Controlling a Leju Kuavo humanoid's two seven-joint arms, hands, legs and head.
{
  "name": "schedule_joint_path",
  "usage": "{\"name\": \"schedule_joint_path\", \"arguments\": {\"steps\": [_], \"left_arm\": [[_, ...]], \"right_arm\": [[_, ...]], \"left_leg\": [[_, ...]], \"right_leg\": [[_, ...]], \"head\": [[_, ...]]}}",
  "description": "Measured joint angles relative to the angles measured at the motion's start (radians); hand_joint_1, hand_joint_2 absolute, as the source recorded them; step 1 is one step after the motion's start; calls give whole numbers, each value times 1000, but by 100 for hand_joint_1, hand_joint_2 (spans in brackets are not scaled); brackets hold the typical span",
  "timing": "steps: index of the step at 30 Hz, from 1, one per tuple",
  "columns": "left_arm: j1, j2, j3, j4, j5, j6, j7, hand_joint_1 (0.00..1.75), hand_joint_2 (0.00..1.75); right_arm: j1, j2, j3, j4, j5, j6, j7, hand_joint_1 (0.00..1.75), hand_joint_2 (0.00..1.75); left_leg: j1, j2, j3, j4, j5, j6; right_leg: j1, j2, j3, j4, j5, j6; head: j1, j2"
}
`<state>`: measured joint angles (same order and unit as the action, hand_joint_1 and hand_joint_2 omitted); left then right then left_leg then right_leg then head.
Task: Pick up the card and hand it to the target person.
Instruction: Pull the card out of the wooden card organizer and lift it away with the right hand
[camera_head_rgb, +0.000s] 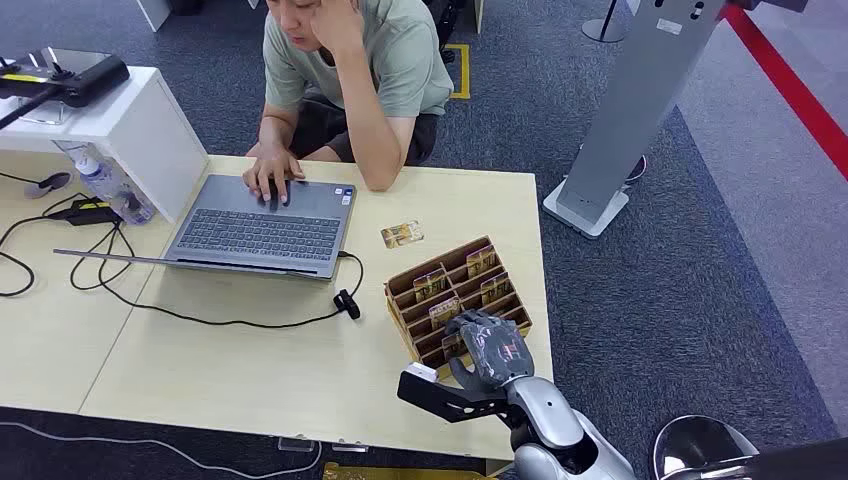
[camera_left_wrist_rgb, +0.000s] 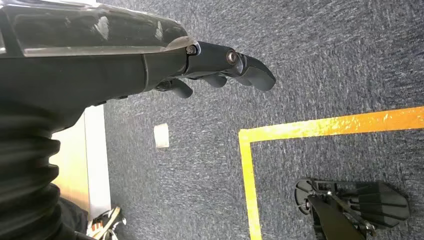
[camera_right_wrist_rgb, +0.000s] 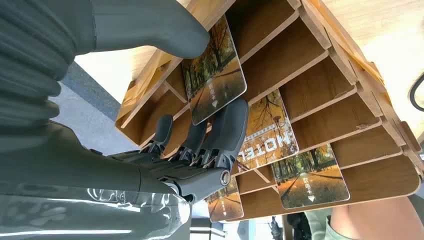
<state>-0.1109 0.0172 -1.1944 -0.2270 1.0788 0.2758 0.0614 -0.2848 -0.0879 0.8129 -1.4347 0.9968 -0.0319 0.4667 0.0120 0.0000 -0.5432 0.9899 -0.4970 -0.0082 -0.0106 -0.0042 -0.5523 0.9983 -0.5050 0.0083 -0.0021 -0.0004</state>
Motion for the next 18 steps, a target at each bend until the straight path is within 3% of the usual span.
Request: {"name": "schedule_joint_path", "arguments": {"steps": [4, 8, 12, 18], "left_arm": [[0, 0, 0, 0, 0, 0, 0, 0, 175], [0, 0, 0, 0, 0, 0, 0, 0, 175], [0, 0, 0, 0, 0, 2, 0, 0, 175], [0, 0, 0, 0, 0, 3, 0, 0, 175]], "right_arm": [[0, 0, 0, 4, -1, -2, 0, 83, 175], [0, 1, 0, 8, -1, -5, -1, 112, 175], [0, 2, 0, 11, -1, -7, -1, 127, 175], [1, 5, 0, 13, -2, -8, -1, 130, 175]], "left_leg": [[0, 0, 0, 0, 0, 0], [0, 0, 0, 0, 0, 0], [0, 0, 0, 0, 0, 0], [0, 0, 0, 0, 0, 0]], "right_leg": [[0, 0, 0, 0, 0, 0], [0, 0, 0, 0, 0, 0], [0, 0, 0, 0, 0, 0], [0, 0, 0, 0, 0, 0]], "head": [[0, 0], [0, 0], [0, 0], [0, 0]]}}
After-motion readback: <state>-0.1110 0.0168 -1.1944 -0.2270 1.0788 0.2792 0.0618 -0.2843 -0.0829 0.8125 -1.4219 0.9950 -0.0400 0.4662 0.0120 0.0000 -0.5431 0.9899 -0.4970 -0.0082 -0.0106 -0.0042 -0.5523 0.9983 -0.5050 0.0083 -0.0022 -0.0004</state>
